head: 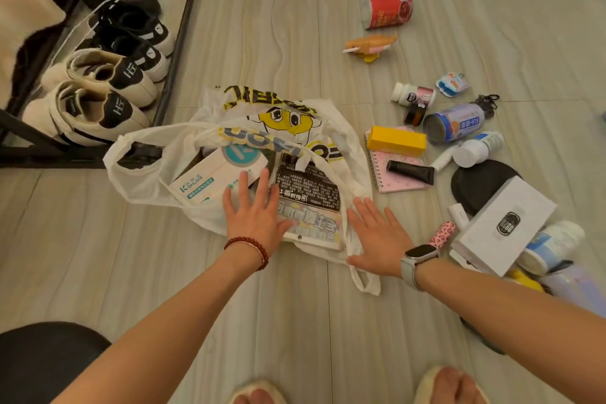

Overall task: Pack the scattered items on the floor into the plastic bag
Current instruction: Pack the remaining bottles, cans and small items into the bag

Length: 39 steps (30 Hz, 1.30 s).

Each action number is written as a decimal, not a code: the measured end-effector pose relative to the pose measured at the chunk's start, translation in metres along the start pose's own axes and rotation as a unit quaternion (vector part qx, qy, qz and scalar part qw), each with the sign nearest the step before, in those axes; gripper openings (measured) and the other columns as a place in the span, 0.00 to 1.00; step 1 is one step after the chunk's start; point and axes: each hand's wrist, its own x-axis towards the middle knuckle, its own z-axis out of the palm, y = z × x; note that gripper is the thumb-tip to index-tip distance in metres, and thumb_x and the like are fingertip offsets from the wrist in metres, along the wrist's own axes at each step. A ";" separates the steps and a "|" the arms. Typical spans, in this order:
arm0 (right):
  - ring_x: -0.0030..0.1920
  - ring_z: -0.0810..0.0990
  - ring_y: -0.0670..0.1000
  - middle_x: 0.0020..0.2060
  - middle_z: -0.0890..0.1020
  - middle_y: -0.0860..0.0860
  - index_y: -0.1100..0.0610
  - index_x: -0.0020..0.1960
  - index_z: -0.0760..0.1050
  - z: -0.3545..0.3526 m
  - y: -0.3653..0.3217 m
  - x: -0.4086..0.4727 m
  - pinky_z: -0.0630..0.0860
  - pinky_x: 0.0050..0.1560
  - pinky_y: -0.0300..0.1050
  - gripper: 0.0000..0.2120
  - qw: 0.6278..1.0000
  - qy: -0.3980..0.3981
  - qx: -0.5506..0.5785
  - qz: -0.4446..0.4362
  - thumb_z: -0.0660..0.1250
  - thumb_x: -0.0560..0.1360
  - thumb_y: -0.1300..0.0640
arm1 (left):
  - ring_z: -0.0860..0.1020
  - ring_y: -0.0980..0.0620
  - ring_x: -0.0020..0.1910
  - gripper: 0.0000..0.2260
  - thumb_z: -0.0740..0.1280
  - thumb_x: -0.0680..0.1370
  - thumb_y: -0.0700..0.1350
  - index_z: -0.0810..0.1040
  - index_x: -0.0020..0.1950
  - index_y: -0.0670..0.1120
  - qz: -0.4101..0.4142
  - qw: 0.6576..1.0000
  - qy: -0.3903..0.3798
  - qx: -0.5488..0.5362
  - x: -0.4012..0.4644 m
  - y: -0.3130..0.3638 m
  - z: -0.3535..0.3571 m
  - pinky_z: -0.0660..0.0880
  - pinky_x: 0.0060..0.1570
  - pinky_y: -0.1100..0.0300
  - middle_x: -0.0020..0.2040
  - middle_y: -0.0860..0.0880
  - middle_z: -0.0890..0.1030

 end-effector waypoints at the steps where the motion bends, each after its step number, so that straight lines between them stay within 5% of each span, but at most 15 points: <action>1: 0.75 0.36 0.53 0.75 0.39 0.53 0.54 0.75 0.39 0.000 0.002 0.000 0.40 0.74 0.55 0.42 1.000 0.003 -0.003 -0.006 0.60 0.73 0.39 | 0.40 0.40 0.74 0.29 0.55 0.76 0.62 0.56 0.73 0.49 0.000 1.000 0.008 -0.006 0.003 0.002 -0.002 0.43 0.69 0.38 0.77 0.48 0.43; 4: 0.75 0.37 0.52 0.76 0.42 0.52 0.53 0.75 0.43 -0.005 0.007 -0.005 0.39 0.74 0.54 0.38 0.998 0.030 0.019 -0.042 0.56 0.74 0.38 | 0.59 0.37 0.71 0.15 0.62 0.75 0.49 0.76 0.58 0.43 0.016 0.988 0.127 -0.082 0.002 0.008 -0.009 0.54 0.66 0.36 0.71 0.40 0.65; 7: 0.76 0.47 0.51 0.75 0.53 0.51 0.53 0.73 0.54 -0.010 0.012 -0.019 0.42 0.74 0.50 0.36 0.987 0.109 0.104 -0.058 0.41 0.71 0.36 | 0.68 0.42 0.63 0.14 0.57 0.72 0.48 0.77 0.50 0.44 0.050 0.957 0.247 -0.144 0.001 0.023 -0.020 0.64 0.61 0.41 0.59 0.41 0.77; 10: 0.71 0.64 0.56 0.68 0.70 0.56 0.57 0.66 0.70 -0.012 0.033 -0.034 0.54 0.72 0.56 0.32 0.968 0.198 0.155 -0.024 0.42 0.71 0.43 | 0.66 0.46 0.61 0.11 0.59 0.72 0.47 0.74 0.51 0.46 0.138 0.931 0.294 -0.169 0.002 0.050 -0.034 0.59 0.61 0.46 0.57 0.43 0.78; 12: 0.64 0.73 0.60 0.60 0.77 0.59 0.59 0.59 0.76 -0.008 0.060 -0.041 0.61 0.66 0.63 0.25 0.955 0.268 0.123 0.041 0.49 0.71 0.50 | 0.67 0.47 0.61 0.10 0.60 0.72 0.47 0.74 0.51 0.46 0.180 0.922 0.291 -0.180 0.004 0.073 -0.040 0.59 0.61 0.47 0.57 0.43 0.78; 15: 0.67 0.68 0.61 0.64 0.73 0.60 0.60 0.62 0.72 -0.007 0.109 -0.057 0.60 0.68 0.62 0.20 0.915 0.304 0.144 0.221 0.58 0.73 0.53 | 0.69 0.48 0.58 0.11 0.59 0.72 0.47 0.76 0.50 0.45 0.252 0.909 0.265 -0.198 0.006 0.104 -0.046 0.60 0.57 0.50 0.54 0.45 0.79; 18: 0.70 0.60 0.62 0.70 0.63 0.61 0.60 0.69 0.62 -0.009 0.148 -0.073 0.60 0.67 0.58 0.29 0.837 0.284 0.239 0.403 0.64 0.74 0.47 | 0.76 0.47 0.53 0.14 0.57 0.72 0.49 0.77 0.50 0.45 0.322 0.903 0.223 -0.176 0.011 0.134 -0.047 0.67 0.53 0.52 0.51 0.46 0.80; 20: 0.69 0.58 0.63 0.70 0.60 0.61 0.59 0.71 0.57 -0.010 0.161 -0.075 0.62 0.66 0.58 0.35 0.793 0.255 0.305 0.462 0.64 0.72 0.42 | 0.76 0.45 0.55 0.16 0.57 0.74 0.50 0.75 0.57 0.45 0.330 0.920 0.127 -0.168 0.012 0.156 -0.045 0.70 0.53 0.51 0.55 0.46 0.78; 23: 0.68 0.59 0.64 0.69 0.59 0.62 0.59 0.73 0.51 -0.004 0.165 -0.067 0.62 0.65 0.58 0.42 0.786 0.217 0.330 0.476 0.63 0.70 0.37 | 0.68 0.46 0.62 0.18 0.57 0.78 0.52 0.67 0.66 0.46 0.293 0.947 -0.043 -0.126 0.015 0.185 -0.027 0.65 0.58 0.51 0.63 0.47 0.71; 28: 0.70 0.55 0.65 0.74 0.47 0.61 0.56 0.74 0.44 0.001 0.157 -0.050 0.58 0.69 0.56 0.44 0.832 0.158 0.285 0.449 0.62 0.70 0.36 | 0.70 0.44 0.57 0.18 0.58 0.76 0.56 0.69 0.59 0.45 0.279 0.953 -0.103 -0.060 0.012 0.218 0.002 0.67 0.54 0.51 0.58 0.44 0.73; 33: 0.71 0.53 0.66 0.74 0.46 0.58 0.53 0.74 0.46 -0.005 0.158 -0.046 0.57 0.69 0.58 0.40 0.835 0.160 0.312 0.425 0.62 0.71 0.42 | 0.73 0.43 0.55 0.15 0.58 0.77 0.52 0.69 0.57 0.43 0.258 0.961 -0.082 -0.054 0.017 0.227 0.008 0.68 0.53 0.52 0.56 0.43 0.75; 39: 0.67 0.64 0.57 0.68 0.60 0.55 0.55 0.70 0.59 -0.027 0.148 -0.060 0.61 0.68 0.49 0.30 0.743 0.354 0.452 0.344 0.64 0.71 0.50 | 0.75 0.43 0.51 0.13 0.57 0.77 0.50 0.73 0.53 0.43 0.254 0.961 0.014 -0.111 0.018 0.202 -0.030 0.68 0.48 0.53 0.52 0.44 0.78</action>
